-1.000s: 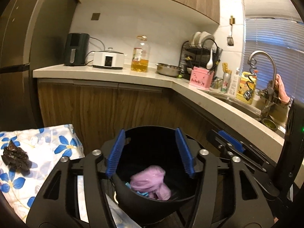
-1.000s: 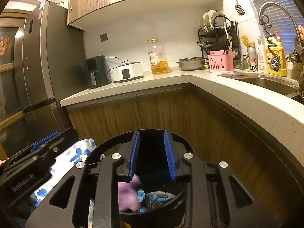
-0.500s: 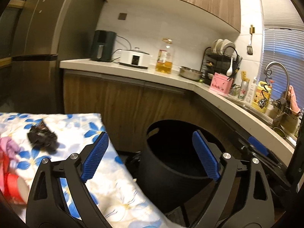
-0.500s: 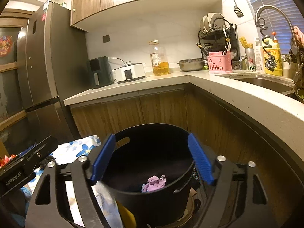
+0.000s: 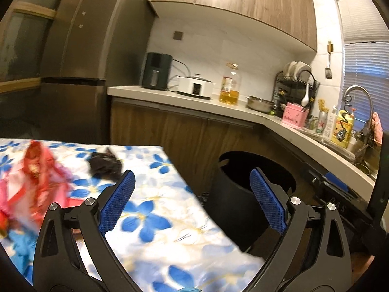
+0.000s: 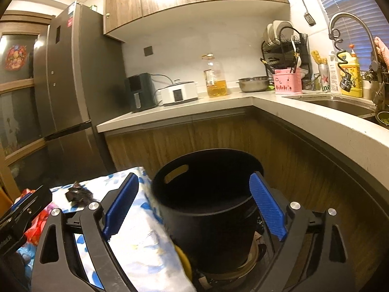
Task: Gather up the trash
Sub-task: 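Move both open tools back from the bin to the trash pile, then grasp and lift the red-and-white plastic bag with the left tool while the right tool nears the red can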
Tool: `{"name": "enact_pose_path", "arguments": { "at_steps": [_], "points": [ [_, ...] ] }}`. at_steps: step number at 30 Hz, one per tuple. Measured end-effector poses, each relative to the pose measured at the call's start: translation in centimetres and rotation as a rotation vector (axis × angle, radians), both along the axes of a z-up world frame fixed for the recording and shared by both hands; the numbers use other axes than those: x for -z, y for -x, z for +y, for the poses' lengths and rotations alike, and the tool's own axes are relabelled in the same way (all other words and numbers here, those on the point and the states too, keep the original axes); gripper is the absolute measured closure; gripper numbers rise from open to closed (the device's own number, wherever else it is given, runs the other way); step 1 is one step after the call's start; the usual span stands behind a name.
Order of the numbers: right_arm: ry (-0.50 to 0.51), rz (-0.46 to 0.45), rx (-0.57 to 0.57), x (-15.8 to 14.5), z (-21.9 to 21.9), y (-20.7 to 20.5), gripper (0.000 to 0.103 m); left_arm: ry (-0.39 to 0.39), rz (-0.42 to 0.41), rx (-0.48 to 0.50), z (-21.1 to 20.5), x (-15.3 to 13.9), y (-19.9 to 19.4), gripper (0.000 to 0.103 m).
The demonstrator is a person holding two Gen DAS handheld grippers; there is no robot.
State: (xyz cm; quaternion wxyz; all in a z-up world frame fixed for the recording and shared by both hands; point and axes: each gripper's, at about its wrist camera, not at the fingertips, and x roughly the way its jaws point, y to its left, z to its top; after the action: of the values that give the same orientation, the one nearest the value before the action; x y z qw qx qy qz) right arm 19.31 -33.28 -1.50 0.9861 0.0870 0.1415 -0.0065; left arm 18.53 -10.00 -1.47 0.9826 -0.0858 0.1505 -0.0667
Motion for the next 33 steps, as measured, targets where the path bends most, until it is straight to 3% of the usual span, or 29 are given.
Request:
{"name": "enact_pose_path", "arguments": {
  "at_steps": [10,17,22,26,31,33],
  "points": [
    [0.001,0.0,-0.073,0.8,4.7,2.8,0.013,-0.025,0.003,-0.227,6.9,1.0,5.3,0.009],
    [-0.002,0.036,-0.14,2.2,8.3,4.3,0.013,-0.031,0.021,-0.352,12.3,2.2,6.7,0.01],
    [0.008,0.061,-0.19,2.8,10.8,4.4,0.013,-0.034,0.054,-0.346,14.6,2.9,6.8,0.022],
    [0.015,0.068,-0.222,3.0,12.5,4.3,0.013,-0.091,0.059,-0.339,14.2,3.1,5.7,0.033],
    [0.025,0.085,-0.248,3.5,13.8,4.1,0.013,-0.111,0.125,-0.346,14.5,3.9,3.3,0.06],
    [0.031,0.096,-0.256,3.7,14.2,3.9,0.014,-0.106,0.141,-0.346,14.7,4.1,2.9,0.076]
  ]
}}
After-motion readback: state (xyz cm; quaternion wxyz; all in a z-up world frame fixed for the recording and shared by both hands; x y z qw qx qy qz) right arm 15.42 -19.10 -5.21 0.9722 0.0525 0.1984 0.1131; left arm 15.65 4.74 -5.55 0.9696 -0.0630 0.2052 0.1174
